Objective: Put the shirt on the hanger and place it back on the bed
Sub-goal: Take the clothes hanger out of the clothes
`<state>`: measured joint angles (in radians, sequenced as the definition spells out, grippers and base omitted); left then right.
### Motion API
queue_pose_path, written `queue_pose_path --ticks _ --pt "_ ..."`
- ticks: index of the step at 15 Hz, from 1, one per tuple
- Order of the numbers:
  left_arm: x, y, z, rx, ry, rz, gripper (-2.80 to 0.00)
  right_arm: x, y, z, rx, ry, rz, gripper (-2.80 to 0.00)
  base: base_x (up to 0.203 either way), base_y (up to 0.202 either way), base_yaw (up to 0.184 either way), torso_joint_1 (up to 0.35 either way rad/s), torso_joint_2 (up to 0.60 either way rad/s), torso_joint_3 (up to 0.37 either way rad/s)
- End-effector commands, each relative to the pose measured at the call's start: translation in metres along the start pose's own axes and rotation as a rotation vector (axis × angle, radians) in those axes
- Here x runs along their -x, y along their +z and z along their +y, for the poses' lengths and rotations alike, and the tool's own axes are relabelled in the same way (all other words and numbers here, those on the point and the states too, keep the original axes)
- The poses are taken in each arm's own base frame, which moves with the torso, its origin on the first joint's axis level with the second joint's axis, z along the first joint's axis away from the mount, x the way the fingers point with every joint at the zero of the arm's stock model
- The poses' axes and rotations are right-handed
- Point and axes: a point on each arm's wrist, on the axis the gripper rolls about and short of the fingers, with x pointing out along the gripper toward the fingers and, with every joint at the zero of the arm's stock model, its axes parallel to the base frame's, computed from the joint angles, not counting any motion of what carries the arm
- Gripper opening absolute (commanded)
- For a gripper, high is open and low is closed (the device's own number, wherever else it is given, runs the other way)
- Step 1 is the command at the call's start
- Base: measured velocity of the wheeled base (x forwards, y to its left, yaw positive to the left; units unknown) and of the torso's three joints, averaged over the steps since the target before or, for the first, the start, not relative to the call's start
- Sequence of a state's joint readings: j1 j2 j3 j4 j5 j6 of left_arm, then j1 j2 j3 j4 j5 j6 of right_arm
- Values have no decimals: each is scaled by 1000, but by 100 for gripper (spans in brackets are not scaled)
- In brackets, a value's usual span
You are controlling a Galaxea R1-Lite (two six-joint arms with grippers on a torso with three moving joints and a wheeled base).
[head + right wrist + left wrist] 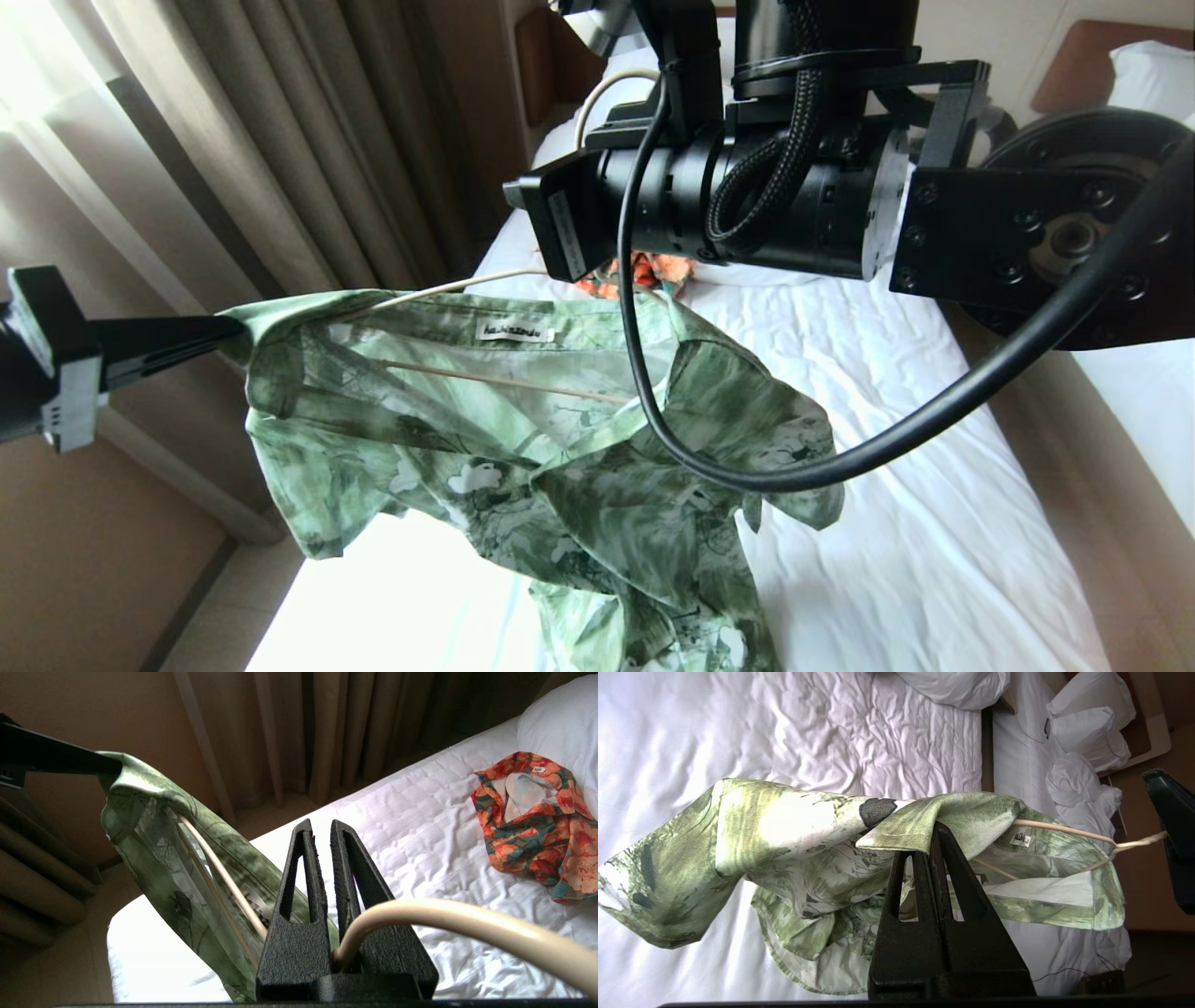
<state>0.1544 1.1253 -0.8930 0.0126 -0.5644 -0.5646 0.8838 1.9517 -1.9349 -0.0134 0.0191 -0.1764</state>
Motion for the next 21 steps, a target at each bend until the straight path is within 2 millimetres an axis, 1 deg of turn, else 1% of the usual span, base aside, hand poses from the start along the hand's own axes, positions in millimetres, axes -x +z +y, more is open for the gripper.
queue_pose_path --ticks 1,3,5,7,10,11,16,17,18,20,21 --pt "-3 10 17 29 35 -6 -280 1 0 -2 2 -4 0 -280 0 0 0 0 0 0" --pt "-10 16 32 20 73 1 -280 1 0 -3 2 -7 1 -280 0 0 0 0 0 0" --pt "-14 24 43 17 105 -5 -280 1 0 -3 2 -8 0 -280 0 0 0 0 0 0" --pt "-18 23 48 27 113 8 -280 -1 -3 -5 2 -12 8 -280 0 0 0 0 0 0" --pt "-18 18 49 35 113 23 -280 -9 -13 -8 1 -28 33 -280 0 0 0 0 0 0" --pt "-18 17 50 38 116 25 0 -10 -14 -8 1 -28 37 -280 0 0 0 0 0 0" --pt "-12 6 49 43 116 33 0 -18 -24 -7 -3 -23 60 -280 0 0 0 0 0 0" --pt "-11 2 51 51 124 40 -280 -20 -27 -6 -3 -22 68 -280 0 0 0 0 0 0" --pt "-9 -4 53 60 132 48 -280 -22 -29 -6 -3 -21 72 -280 0 0 0 0 0 0" --pt "0 -16 51 59 137 44 -280 -23 -29 -7 -8 -25 63 -280 0 0 0 0 0 0" --pt "9 -21 46 46 132 26 -280 -25 -30 -8 -29 -30 56 -280 0 0 0 0 0 0"
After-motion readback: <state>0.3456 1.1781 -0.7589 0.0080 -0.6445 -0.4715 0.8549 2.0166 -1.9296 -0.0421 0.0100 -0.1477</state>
